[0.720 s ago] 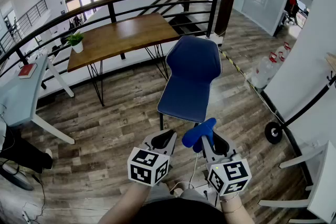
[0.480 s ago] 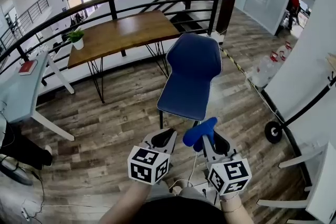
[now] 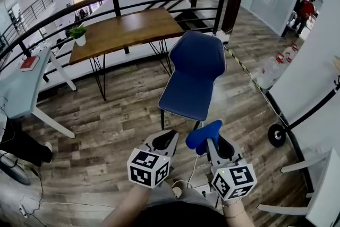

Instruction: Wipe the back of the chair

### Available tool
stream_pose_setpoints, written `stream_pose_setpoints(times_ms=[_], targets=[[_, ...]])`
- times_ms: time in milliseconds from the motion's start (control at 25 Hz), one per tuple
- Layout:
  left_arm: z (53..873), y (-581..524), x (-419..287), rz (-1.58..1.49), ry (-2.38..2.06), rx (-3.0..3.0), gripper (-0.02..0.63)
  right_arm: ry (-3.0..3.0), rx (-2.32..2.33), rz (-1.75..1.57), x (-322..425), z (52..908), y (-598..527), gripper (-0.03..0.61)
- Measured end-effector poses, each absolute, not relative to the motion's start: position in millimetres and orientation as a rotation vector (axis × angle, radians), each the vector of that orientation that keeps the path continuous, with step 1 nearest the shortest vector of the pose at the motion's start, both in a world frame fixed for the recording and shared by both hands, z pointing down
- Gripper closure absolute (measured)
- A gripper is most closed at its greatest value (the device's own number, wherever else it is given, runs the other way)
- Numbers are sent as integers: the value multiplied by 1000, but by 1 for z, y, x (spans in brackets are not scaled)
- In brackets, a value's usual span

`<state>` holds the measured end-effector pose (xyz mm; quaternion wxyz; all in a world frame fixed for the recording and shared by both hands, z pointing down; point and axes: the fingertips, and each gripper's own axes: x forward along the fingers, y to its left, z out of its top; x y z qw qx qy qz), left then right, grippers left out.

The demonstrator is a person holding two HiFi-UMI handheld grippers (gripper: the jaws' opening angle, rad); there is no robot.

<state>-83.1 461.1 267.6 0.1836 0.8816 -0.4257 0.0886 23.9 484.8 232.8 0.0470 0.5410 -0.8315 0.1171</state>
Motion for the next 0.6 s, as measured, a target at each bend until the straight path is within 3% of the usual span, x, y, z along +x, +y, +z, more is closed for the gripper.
stream_pose_setpoints(times_ms=[600], targets=[[300, 423, -66, 309, -1185, 2451, 577, -2549, 1606, 419, 34, 262, 443, 497]])
